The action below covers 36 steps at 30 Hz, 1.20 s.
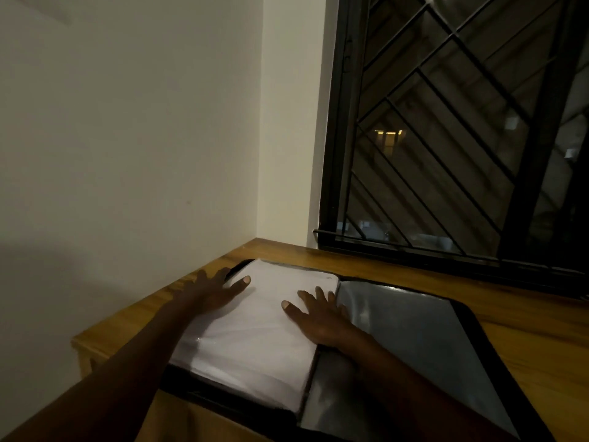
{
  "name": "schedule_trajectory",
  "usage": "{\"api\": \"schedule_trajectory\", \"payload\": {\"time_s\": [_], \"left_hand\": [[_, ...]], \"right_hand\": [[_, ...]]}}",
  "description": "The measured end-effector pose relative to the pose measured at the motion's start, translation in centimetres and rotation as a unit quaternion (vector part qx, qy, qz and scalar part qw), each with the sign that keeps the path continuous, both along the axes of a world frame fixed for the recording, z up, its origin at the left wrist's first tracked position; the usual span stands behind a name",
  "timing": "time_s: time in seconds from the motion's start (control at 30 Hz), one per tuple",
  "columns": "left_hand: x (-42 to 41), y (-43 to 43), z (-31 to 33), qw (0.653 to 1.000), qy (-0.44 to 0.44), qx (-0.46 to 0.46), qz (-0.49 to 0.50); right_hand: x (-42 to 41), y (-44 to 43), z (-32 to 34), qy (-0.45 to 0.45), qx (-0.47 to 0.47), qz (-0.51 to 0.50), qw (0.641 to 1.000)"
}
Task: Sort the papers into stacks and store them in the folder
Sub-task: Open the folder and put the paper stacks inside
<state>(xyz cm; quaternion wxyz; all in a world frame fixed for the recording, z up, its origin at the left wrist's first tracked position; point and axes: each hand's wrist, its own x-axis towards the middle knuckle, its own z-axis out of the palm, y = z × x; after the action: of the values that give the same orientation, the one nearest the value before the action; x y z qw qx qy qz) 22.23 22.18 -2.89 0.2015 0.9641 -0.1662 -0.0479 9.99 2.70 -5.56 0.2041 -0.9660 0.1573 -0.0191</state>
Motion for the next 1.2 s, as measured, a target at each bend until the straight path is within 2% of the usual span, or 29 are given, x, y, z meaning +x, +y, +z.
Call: {"api": "schedule_trajectory", "payload": {"time_s": [0.17,0.23,0.33,0.4,0.57,0.63,0.7,0.9,1.07,1.2], "left_hand": [[-1.5,-3.2,1.5,0.986,0.031,-0.164,-0.025],[-2.4,-4.1,2.6,0.972,0.036,-0.231,-0.016],[-2.8,-5.1,4.4,0.933,0.036,-0.357,0.031],[-3.1,-5.7,6.1,0.917,0.019,-0.397,0.023],[-5.4,-7.7,11.2,0.915,0.056,-0.399,-0.010],[-6.8,-9.0,13.0,0.925,0.059,-0.373,-0.036],[-8.9,-10.4,14.7,0.933,0.041,-0.351,-0.069],[-14.0,-13.7,18.9,0.942,0.012,-0.311,-0.126],[-17.3,-15.1,21.6,0.924,0.051,-0.337,-0.171],[-20.1,-16.5,22.7,0.876,0.138,-0.413,-0.208]], "right_hand": [[-3.2,-5.6,0.2,0.006,-0.045,-0.008,0.999],[-4.4,-7.0,0.6,-0.001,-0.011,-0.021,1.000],[-6.1,-7.6,1.5,-0.034,0.072,-0.046,0.996],[-7.4,-7.5,2.2,-0.050,0.096,-0.050,0.993],[-9.8,-6.9,4.8,-0.072,0.149,-0.043,0.985],[-10.4,-6.4,5.8,-0.083,0.217,-0.043,0.972],[-11.0,-5.7,6.6,-0.091,0.275,-0.032,0.956],[-13.0,-4.3,9.9,-0.119,0.329,-0.025,0.937],[-14.3,-4.0,13.1,-0.164,0.365,0.012,0.916],[-15.5,-5.0,15.8,-0.184,0.386,0.035,0.903]]}}
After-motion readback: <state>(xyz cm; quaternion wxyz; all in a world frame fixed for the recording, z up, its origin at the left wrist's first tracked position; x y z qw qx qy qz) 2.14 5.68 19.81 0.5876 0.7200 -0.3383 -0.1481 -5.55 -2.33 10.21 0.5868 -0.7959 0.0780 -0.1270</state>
